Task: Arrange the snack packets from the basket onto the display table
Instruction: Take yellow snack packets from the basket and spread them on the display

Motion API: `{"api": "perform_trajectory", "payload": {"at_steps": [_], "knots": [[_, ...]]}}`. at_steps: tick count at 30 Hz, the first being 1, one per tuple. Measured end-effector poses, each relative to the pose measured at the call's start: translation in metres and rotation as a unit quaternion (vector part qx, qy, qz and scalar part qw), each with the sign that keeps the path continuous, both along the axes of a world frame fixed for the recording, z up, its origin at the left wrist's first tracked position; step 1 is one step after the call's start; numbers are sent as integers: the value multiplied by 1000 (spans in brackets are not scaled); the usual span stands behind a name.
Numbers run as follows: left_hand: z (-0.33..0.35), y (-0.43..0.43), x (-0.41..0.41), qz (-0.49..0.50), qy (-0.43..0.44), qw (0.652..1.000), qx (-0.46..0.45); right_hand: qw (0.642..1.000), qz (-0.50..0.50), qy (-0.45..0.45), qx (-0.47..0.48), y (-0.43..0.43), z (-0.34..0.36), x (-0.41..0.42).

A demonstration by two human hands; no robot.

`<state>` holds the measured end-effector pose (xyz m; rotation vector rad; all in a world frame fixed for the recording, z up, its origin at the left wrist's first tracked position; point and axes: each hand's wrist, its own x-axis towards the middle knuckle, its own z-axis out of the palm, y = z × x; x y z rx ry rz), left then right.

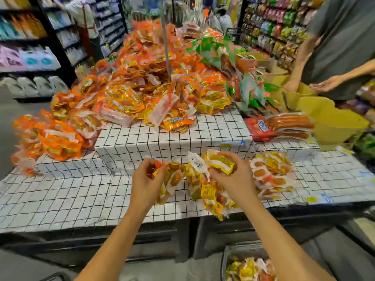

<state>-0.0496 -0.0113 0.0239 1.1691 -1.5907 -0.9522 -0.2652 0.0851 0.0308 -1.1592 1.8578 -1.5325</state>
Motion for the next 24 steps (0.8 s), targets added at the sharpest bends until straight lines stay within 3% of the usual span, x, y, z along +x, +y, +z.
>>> {"api": "perform_trajectory", "payload": {"at_steps": [13,24], "knots": [[-7,154,-171,-194,-32,981,-3,988,-153,22,28,222,-19,-135],[-85,243,-288,-377,-115,914,91,943,-313,-7,109,350,-98,-199]]}}
